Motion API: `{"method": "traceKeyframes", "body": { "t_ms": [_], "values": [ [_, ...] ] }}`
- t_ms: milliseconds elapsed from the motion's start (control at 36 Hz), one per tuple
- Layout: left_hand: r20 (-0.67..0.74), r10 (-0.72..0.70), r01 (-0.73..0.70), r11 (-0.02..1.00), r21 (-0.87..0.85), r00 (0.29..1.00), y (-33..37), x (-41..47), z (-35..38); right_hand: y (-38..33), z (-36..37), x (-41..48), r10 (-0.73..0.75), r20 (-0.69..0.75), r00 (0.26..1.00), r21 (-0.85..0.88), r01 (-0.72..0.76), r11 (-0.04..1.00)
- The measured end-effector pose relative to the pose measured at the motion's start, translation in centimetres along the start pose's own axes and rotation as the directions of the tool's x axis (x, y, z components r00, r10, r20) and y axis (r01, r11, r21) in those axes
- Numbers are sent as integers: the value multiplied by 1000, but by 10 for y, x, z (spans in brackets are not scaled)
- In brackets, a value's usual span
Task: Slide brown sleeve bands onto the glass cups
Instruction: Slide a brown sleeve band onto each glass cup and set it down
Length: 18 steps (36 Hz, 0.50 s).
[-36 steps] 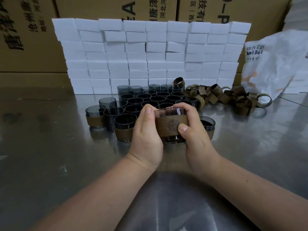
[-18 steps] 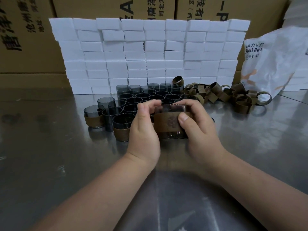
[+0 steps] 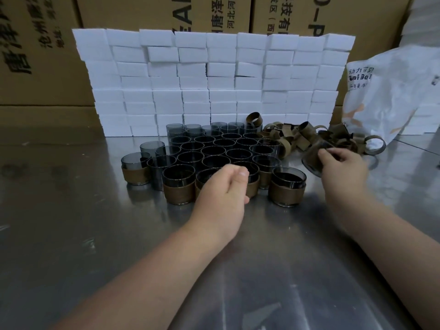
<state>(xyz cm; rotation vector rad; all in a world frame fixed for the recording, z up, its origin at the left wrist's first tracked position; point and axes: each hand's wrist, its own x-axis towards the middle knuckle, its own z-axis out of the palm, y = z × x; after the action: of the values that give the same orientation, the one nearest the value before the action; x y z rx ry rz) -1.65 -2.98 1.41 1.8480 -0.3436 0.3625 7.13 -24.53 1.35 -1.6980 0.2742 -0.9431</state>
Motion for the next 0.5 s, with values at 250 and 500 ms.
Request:
{"method": "traceKeyframes", "body": {
  "t_ms": [250,500],
  "values": [
    [143,-38,24,995,97,989,-5,-3,4,13,11,-5,-4,150,989,-190,33,981],
    [193,-45,24,994,110,980,-13,-2,6,15,18,-6,43,260,965,-67,-27,997]
  ]
}}
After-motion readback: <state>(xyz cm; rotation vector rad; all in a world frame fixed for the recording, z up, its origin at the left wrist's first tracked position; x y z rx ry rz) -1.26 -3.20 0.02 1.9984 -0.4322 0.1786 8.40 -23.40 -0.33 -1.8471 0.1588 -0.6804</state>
